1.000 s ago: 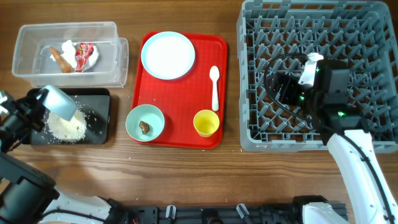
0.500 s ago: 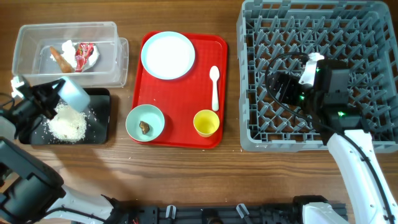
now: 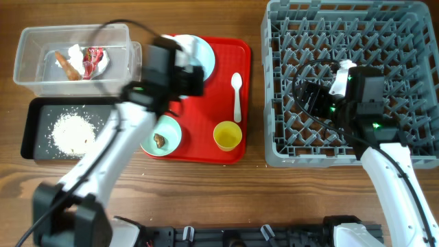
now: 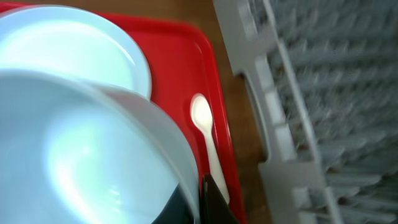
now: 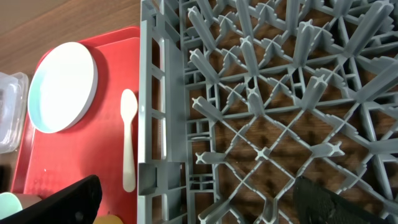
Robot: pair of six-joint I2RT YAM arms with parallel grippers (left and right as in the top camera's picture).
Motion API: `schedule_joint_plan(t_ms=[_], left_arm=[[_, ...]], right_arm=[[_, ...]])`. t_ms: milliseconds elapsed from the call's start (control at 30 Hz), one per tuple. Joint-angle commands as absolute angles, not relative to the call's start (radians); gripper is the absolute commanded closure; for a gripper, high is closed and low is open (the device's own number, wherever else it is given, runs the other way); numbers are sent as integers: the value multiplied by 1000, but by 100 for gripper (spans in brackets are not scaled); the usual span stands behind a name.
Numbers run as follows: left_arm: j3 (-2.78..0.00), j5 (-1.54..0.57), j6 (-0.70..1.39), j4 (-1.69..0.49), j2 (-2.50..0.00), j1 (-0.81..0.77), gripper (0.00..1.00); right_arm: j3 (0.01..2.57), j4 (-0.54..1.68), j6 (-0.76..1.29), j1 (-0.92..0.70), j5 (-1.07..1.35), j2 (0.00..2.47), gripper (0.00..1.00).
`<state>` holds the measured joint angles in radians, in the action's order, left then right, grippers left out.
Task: Sort waste into correct bins and load items into the dishwasher rack
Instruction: 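Return the empty blue bowl to the red tray with the left gripper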
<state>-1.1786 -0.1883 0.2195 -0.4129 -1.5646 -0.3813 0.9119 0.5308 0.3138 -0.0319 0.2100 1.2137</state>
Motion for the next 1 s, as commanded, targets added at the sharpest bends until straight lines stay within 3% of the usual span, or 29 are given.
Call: schedule_joint_plan(t_ms=[0, 367, 400, 433, 467, 533, 633, 767, 867, 967], left_arm=[[-1190, 84, 78, -395, -1680, -505, 96], [-1188, -33, 135, -625, -1781, -526, 96], [-1188, -33, 136, -622, -1781, -526, 82], [-1188, -33, 136, -617, -1781, -526, 61], [-1192, -33, 141, -610, -1779, -526, 49], [-1250, -33, 181, -678, -1753, -514, 41], [-1327, -29, 263, -852, -1692, -484, 47], [-1306, -29, 345, -1071, -1677, -461, 45], [-1227, -33, 294, -1053, -1677, -461, 43], [-1093, -22, 292, -960, -1678, -458, 48]], right_arm=[[927, 529, 321, -33, 227, 1220, 0], [927, 519, 326, -33, 227, 1220, 0], [927, 517, 326, -33, 227, 1220, 0], [927, 517, 326, -33, 227, 1220, 0], [927, 517, 326, -33, 227, 1220, 0], [927, 515, 326, -33, 227, 1220, 0], [927, 518, 344, -33, 227, 1220, 0], [927, 517, 344, -33, 227, 1220, 0], [927, 517, 344, -33, 227, 1220, 0], [927, 517, 344, -33, 227, 1220, 0]])
